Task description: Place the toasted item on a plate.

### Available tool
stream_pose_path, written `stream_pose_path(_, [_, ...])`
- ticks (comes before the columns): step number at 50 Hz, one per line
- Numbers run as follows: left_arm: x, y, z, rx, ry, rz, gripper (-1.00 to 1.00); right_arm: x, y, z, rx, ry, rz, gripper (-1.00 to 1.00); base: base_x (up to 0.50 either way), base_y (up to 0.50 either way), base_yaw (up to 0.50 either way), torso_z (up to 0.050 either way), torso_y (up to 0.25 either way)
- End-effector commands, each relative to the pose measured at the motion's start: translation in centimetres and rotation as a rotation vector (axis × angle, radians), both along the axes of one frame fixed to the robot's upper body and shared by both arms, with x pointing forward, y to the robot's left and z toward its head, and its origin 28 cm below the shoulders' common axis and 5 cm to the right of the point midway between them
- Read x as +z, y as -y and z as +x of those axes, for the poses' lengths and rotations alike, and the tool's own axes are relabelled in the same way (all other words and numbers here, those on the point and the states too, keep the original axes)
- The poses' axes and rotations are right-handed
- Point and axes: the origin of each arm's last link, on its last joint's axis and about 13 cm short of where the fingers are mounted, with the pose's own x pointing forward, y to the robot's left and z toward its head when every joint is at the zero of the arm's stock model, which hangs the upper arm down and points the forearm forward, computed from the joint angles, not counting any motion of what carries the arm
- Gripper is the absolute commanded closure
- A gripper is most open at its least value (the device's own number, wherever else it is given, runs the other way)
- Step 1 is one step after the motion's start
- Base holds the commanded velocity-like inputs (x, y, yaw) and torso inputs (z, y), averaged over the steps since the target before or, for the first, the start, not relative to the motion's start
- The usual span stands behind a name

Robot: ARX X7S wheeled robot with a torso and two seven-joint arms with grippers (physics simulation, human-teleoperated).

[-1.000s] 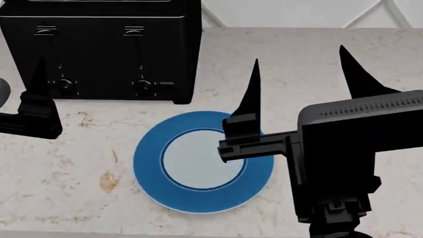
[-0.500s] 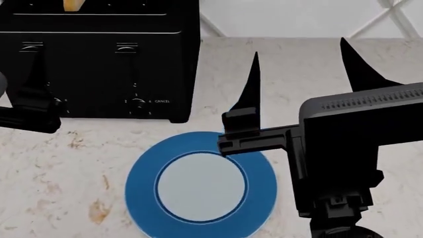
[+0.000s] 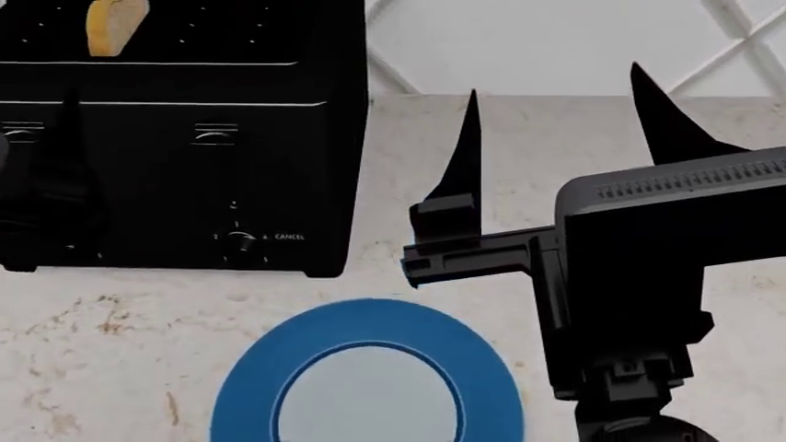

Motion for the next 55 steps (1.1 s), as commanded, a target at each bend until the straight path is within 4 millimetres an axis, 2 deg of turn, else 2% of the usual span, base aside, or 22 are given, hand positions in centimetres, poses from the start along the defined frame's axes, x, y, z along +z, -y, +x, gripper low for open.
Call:
stream_pose_path(1, [0.5,0.0,-0.1,-0.003,0.008,0.003,-1.00,0.3,0.0,0.0,0.007,0.007,0.001,-1.00,0.26,0.00,0.00,0.000,0.000])
stream_pose_path(36, [1.2,0.1,-0.7,-0.009,0.019,0.007,-1.00,-0.1,-0.1,0.0,-0.001,0.003,0.011,-1.00,0.21,0.00,0.00,0.000,0.000])
stream_pose_path(43, [2.3,0.1,-1.0,-0.023,0.016,-0.001,-1.00,-0.4,0.0,-0.1,-0.004,0.003,0.026,-1.00,0.00,0.00,0.00,0.000,0.000])
stream_pose_path(46, [3.0,-0.2,-0.7,-0.068,-0.024,-0.116,-1.00,-0.6,0.0,-0.1,-0.004,-0.001,0.027,-1.00,0.00,0.00,0.00,0.000,0.000])
stream_pose_path(55, [6.5,-1.2,-0.4,-0.069,-0.103,-0.146,-1.00,-0.9,0.0,-0.2,0.000,-0.006,0.025,-1.00,0.00,0.00,0.00,0.000,0.000])
